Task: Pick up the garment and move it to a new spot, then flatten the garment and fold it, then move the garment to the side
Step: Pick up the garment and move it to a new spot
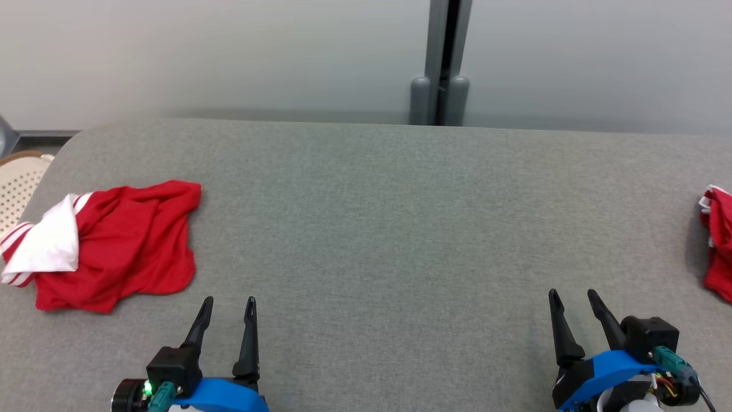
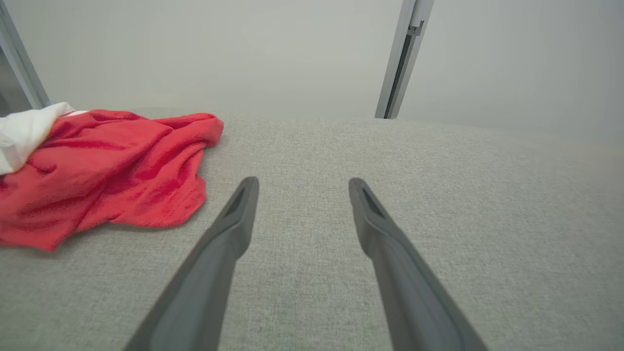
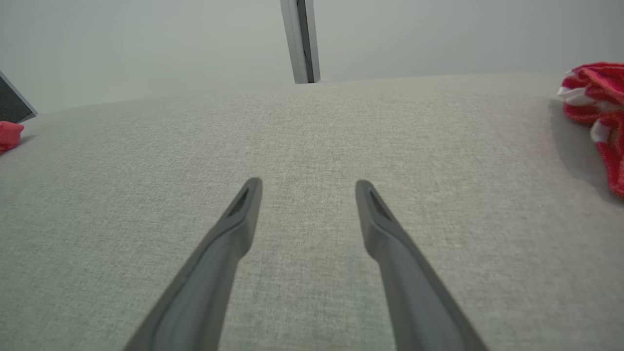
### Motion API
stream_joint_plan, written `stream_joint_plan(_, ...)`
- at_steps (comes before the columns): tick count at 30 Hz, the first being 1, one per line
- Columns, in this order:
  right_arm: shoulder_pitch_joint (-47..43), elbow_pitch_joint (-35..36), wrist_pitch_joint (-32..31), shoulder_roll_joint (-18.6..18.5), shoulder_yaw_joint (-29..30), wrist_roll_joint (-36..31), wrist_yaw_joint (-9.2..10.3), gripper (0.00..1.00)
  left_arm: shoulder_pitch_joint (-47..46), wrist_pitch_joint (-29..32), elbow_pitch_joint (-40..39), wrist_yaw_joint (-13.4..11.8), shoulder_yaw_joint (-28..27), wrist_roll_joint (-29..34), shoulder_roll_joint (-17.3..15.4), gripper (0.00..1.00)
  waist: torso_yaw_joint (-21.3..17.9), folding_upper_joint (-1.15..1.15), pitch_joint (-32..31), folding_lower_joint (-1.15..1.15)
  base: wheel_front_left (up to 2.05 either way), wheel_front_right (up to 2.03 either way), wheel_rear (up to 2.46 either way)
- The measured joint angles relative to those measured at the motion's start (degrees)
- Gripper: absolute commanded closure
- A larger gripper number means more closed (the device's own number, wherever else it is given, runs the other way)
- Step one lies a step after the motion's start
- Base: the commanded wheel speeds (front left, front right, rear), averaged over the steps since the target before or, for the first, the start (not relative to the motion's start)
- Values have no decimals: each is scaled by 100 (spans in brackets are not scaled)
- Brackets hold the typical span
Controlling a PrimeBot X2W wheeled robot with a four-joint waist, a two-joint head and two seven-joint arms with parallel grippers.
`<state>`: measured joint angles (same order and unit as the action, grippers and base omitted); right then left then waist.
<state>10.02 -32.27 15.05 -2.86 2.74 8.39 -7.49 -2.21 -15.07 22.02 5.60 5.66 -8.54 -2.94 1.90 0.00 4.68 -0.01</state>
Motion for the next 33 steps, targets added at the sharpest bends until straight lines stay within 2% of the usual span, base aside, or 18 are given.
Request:
stream_joint_plan(6,51,-29,0,-1,-56,-20,0,0,-172,0,38,-58,23,-116,0,0,585,0,118,0,0,0,0)
stream_joint_plan(14,208,-143,0,1,-265,-68,0,0,-130,1,146,-154,-226,-335,0,0,1591,0,249,1,0,0,0)
stream_joint_plan(19,343,-213,0,5,-419,-76,0,0,-74,0,91,-130,-369,-453,-2,0,2038,0,426,1,0,0,0)
stream_joint_plan(25,512,-189,0,7,-581,-60,0,0,-238,0,208,16,-526,-561,0,0,2126,0,724,1,0,0,0)
stream_joint_plan(30,682,65,2,19,-597,-261,-1,0,-964,1,393,131,-869,-552,-55,0,1890,0,1089,1,0,0,0)
stream_joint_plan(33,832,302,12,21,-577,-404,-1,0,-1591,1,652,152,-1022,-598,-283,0,1711,0,1396,1,0,0,0)
